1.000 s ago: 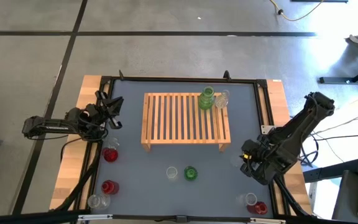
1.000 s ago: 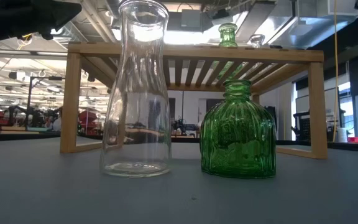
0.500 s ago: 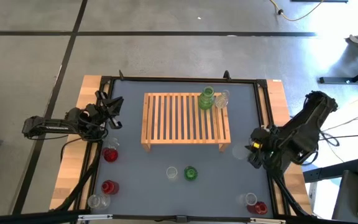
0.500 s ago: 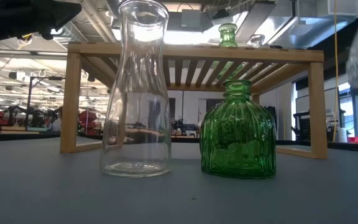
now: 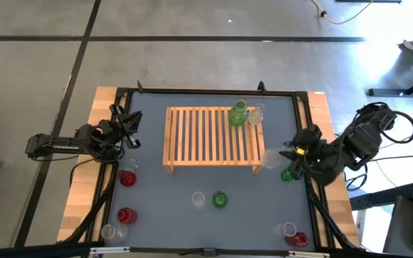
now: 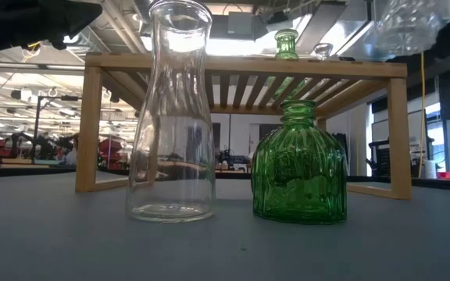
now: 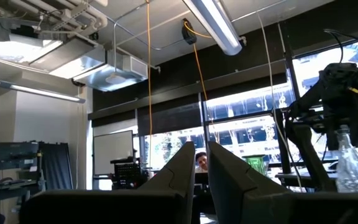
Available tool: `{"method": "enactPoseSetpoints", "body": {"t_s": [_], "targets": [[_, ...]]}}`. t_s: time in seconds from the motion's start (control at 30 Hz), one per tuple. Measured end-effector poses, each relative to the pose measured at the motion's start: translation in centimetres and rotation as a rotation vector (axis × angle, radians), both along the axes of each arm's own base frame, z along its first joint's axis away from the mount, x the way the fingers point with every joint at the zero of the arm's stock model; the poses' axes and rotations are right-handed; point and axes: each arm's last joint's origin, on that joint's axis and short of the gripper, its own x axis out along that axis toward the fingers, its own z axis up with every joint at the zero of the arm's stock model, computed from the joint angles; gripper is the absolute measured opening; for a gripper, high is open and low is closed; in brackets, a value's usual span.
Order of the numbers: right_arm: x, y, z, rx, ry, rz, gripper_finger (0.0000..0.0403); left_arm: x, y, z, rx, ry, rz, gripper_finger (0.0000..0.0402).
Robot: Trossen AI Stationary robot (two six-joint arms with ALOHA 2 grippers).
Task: Sort vases onto shelf
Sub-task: Put the transparent bottle on the shelf
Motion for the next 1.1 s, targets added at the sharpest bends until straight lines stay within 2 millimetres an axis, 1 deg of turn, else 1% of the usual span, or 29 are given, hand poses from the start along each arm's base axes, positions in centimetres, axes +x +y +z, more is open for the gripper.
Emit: {"method": "enactPoseSetpoints", "body": {"t_s": [0.13,0.37,0.53,0.67,0.83,1.1], "targets": [[1.2,-1.2,0.2,-0.071,0.006,0.009,0.0126,0.0,0.0,0.0,0.0,0.001,0.0,0.0037],[3.3,-3.6,0.6,-0.131,0.006,0.024,0.0122,0.0,0.0,0.0,0.0,0.001,0.0,0.0037],[4.3,-5.1,0.9,-0.16,-0.009,0.012,0.0123,0.0,0.0,0.0,0.0,0.001,0.0,0.0037],[5.2,-5.8,1.0,-0.2,-0.008,0.015,0.0123,0.0,0.0,0.0,0.0,-0.004,0.0,0.0037],[6.5,-6.6,0.3,-0.244,0.06,0.017,0.0123,0.0,0.0,0.1,0.0,-0.009,0.0,0.0037],[8.6,-6.4,-1.0,-0.25,0.143,0.059,0.0123,0.0,0.0,0.1,0.0,-0.009,0.0,0.0037]]}}
